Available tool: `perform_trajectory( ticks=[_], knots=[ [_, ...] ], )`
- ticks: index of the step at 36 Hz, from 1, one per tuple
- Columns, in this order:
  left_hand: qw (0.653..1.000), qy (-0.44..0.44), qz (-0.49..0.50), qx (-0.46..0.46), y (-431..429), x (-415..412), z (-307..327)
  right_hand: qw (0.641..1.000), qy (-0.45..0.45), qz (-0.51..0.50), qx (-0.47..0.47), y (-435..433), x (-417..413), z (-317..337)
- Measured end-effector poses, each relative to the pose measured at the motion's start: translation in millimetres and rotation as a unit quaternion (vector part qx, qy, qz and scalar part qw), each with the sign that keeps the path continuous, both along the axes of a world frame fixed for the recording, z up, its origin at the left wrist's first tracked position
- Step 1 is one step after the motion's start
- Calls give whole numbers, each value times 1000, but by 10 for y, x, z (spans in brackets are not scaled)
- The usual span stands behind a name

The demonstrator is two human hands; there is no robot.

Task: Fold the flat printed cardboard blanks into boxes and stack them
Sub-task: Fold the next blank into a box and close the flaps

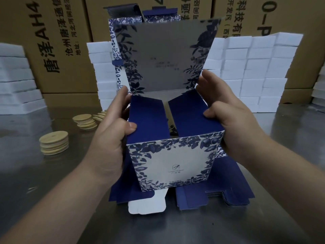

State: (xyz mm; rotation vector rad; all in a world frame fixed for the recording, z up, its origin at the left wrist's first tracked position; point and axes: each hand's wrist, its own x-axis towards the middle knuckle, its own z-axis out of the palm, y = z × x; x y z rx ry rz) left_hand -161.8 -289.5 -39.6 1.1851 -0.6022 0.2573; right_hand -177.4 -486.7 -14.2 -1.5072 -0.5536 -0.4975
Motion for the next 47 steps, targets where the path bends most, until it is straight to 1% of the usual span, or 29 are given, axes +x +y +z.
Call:
perform_trajectory(
  ticks=[6, 10, 13, 16, 18, 20, 24, 27, 30, 33, 36, 39, 42, 44, 47],
  knots=[
    [1000, 6, 15, 11, 8, 42, -17, 1000, -23, -9, -7, 12, 25, -14],
    [1000, -1, 4, 15, -9, 72, -34, 1000, -18, 15, 19, 1, 37, -30],
    [998, -39, -1, 39, -16, 68, 2, 1000, -14, 6, 11, 7, 41, -55],
    [995, -66, 41, 70, -18, 54, 13, 999, -6, 7, 36, 10, 36, -64],
    [994, -55, 68, 59, -9, 70, -14, 999, -13, -23, 46, 6, 38, -60],
    [996, -50, 62, 42, -13, 68, -39, 998, -11, -53, 43, 4, 49, -64],
    [995, -50, 64, 53, -35, 12, -44, 997, 4, -75, 31, 24, 36, -73],
    [998, -23, 43, 37, -46, -1, -40, 996, 4, -93, 13, 27, 13, -57],
    [1000, -3, -27, 0, -46, -30, -32, 995, 23, -100, 16, 21, 4, -60],
    [999, -21, -44, 1, -45, -56, -33, 991, 26, -134, -12, 25, 5, -86],
    [998, -49, -29, 25, -54, -51, -45, 989, 15, -137, -45, 29, 10, -83],
    [997, -67, -19, 41, -58, -43, -57, 994, 40, -104, -8, 15, 49, -54],
    [996, -67, 9, 57, -58, -60, -51, 994, 68, -81, 8, -7, 85, -48],
    [994, -68, 39, 81, -59, -83, -44, 994, 91, -49, 30, -14, 88, -35],
    [977, -98, 136, 134, -77, -114, -23, 992, 115, -24, 49, -19, 80, -21]
  ],
)
